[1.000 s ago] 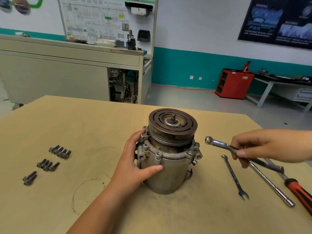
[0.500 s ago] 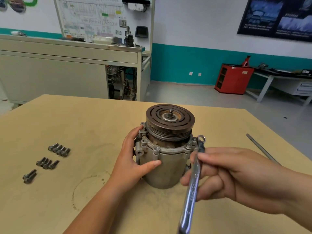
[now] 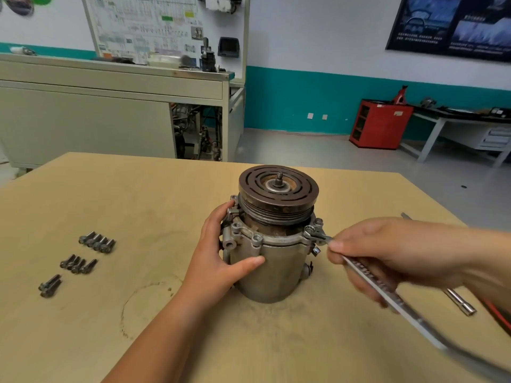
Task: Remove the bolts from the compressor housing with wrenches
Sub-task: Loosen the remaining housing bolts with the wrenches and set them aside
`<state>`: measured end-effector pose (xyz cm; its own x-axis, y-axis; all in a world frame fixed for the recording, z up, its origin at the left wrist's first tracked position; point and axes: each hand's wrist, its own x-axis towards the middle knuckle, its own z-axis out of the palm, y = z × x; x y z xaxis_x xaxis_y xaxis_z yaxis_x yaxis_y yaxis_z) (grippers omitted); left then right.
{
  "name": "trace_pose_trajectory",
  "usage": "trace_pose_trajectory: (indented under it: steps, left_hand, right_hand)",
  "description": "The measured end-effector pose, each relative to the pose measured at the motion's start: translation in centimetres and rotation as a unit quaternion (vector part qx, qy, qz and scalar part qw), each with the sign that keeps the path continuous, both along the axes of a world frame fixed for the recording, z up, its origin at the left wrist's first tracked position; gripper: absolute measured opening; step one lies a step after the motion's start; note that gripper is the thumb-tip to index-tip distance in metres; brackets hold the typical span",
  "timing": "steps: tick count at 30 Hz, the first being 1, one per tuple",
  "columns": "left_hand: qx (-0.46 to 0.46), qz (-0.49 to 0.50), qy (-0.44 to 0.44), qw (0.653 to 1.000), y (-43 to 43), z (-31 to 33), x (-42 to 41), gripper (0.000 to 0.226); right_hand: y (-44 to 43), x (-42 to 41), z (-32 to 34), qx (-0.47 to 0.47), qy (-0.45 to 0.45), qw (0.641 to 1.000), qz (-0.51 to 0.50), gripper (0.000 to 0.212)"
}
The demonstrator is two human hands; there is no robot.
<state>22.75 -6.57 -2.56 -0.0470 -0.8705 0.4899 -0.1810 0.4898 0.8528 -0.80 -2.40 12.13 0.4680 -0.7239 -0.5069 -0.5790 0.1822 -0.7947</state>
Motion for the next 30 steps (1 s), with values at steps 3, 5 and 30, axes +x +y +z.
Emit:
trace_pose_trajectory:
  steps: [3, 5, 30]
  left_hand:
    - [0.003, -0.001, 0.002, 1.000, 0.0, 0.0, 0.0, 0.092]
    - [0.003, -0.001, 0.002, 1.000, 0.0, 0.0, 0.0, 0.092]
    - [0.000, 0.013, -0.011, 1.000, 0.1, 0.0, 0.0, 0.093]
  right_hand:
    - [-2.8, -1.9, 2.3, -0.085, 0.194, 0.972, 0.104, 0.036]
    - [-4.5, -2.5, 2.7, -0.182, 0.281, 0.934, 0.128, 0.039]
    - [3.6, 4.2, -2.5, 0.057, -0.334, 0.925, -0.175, 0.019]
